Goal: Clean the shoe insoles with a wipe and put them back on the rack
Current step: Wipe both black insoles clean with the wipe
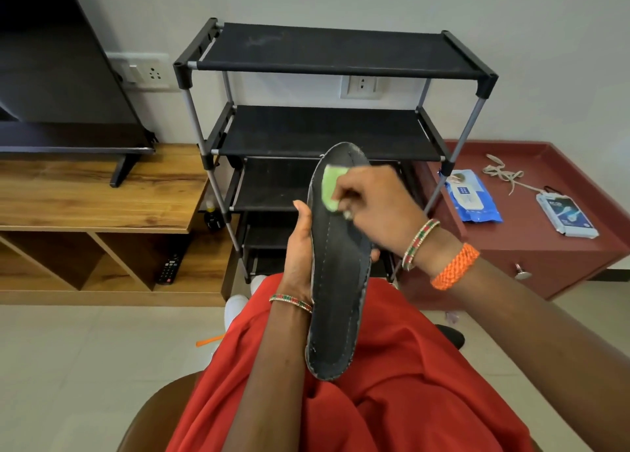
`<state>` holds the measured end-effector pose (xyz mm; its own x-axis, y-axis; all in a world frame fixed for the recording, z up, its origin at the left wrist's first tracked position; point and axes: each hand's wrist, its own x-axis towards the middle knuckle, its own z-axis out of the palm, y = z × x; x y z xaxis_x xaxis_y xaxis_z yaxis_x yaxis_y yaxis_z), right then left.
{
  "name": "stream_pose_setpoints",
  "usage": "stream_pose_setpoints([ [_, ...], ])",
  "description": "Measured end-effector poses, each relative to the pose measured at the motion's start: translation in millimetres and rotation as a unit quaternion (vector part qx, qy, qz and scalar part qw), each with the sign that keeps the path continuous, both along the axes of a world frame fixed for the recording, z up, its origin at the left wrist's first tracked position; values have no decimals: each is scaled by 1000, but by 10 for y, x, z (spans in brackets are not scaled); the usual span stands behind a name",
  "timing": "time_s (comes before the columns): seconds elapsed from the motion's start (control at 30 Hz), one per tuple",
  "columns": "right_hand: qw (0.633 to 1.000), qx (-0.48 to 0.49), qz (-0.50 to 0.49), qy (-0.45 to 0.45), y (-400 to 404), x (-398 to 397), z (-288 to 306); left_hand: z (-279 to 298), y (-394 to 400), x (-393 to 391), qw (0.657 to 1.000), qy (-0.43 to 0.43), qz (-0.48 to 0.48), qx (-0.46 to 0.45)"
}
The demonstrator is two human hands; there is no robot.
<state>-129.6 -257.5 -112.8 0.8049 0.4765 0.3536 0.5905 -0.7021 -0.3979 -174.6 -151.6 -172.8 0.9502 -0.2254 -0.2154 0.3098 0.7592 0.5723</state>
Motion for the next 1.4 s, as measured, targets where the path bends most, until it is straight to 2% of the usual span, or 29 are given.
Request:
stream_pose_setpoints([
  [0.07, 994, -24, 61, 88, 54, -161, -50, -46, 8, 33, 1000, 4, 26, -11],
  [0.1, 993, -33, 62, 90, 67, -180, -64, -37, 0, 37, 1000, 0, 25, -11],
  [0.23, 995, -31, -80, -50, 90, -8, 78, 7, -67, 55, 998, -11, 25, 62],
  [0.3, 991, -40, -108, -74, 122, 6, 119, 41, -85, 46, 997, -16, 23, 73],
  [0.43, 997, -58, 41, 2, 211, -112, 30, 25, -3, 59, 995, -2, 59, 85],
  [0.47, 998, -51, 47, 3, 207, -93, 25, 16, 2, 65, 994, -3, 60, 92],
  [0.6, 988, -38, -83, -122, 169, 83, 136, 115, -85, 18, 995, -25, 5, 94],
  [0.67, 985, -30, -112, -128, 157, 130, 147, 156, -89, -5, 997, -21, -7, 80],
  [0.8, 998, -17, -8, -63, 149, 21, 42, 95, -35, 22, 995, -9, 22, 95],
  [0.87, 997, -42, 36, -59, 113, -1, 18, 100, -52, 25, 994, -4, 24, 108],
  [0.93, 993, -80, 4, -90, 80, 78, 51, 134, -78, 23, 995, 5, 7, 98],
  [1.0, 987, -81, -85, -109, 38, 195, 96, 133, -102, 22, 996, 18, -16, 80],
  [1.07, 983, -76, -123, -109, 23, 217, 101, 143, -111, 8, 996, 30, -12, 81],
  [1.1, 985, -80, -103, -116, 35, 179, 81, 138, -101, 8, 996, 25, -7, 83],
  [1.2, 985, -82, 62, -135, 56, -53, -33, 92, -70, 33, 994, 2, 39, 101],
  [1.27, 976, -114, 116, -143, 14, -110, -68, 84, -38, 49, 994, 4, 65, 89],
  [1.33, 975, -119, 90, -164, -46, -12, 1, 89, -36, 27, 998, 16, 31, 55],
  [1.4, 984, -110, -11, -137, -72, 96, 100, 102, -58, 6, 999, 15, -16, 50],
])
